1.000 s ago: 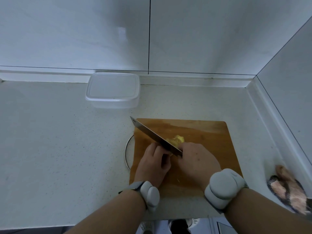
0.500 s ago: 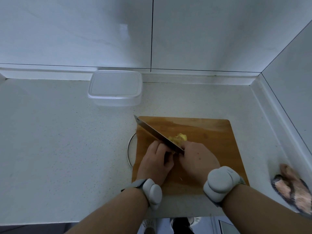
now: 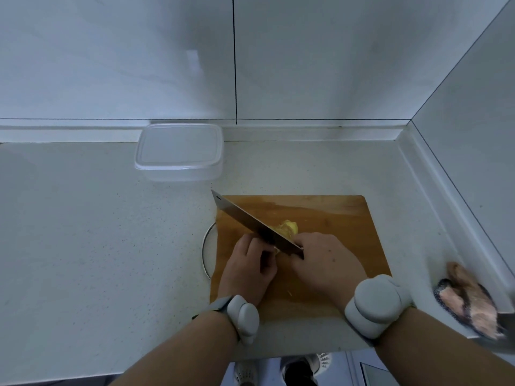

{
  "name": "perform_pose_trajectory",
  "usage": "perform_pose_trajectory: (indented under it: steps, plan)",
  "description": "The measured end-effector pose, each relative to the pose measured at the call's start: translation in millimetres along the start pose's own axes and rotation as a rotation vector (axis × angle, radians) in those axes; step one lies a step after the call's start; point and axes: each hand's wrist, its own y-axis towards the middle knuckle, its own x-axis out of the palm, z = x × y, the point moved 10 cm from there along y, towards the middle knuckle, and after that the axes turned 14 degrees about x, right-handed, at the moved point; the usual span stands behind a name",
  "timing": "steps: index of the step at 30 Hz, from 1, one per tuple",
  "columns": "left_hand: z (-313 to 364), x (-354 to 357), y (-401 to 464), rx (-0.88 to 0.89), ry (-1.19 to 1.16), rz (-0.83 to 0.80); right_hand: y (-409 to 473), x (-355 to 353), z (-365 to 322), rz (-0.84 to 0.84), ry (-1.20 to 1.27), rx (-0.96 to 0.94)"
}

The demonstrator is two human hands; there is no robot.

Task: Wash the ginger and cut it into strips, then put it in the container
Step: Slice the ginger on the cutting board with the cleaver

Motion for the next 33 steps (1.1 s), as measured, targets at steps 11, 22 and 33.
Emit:
perform_pose_trajectory:
  steps: [11,22,33]
  plan:
    - [4,-2,2,0.025,0.025,0.008,0,0,3,0.002,-0.036,0.054]
    - [-2,1,0,-0.015,0.014,-0.009,12,12,-3,0.014,-0.087,0.064]
    - [-2,0,0,-0.02,-0.021,-0.002,16,18,1,-0.02,-0.045,0.058]
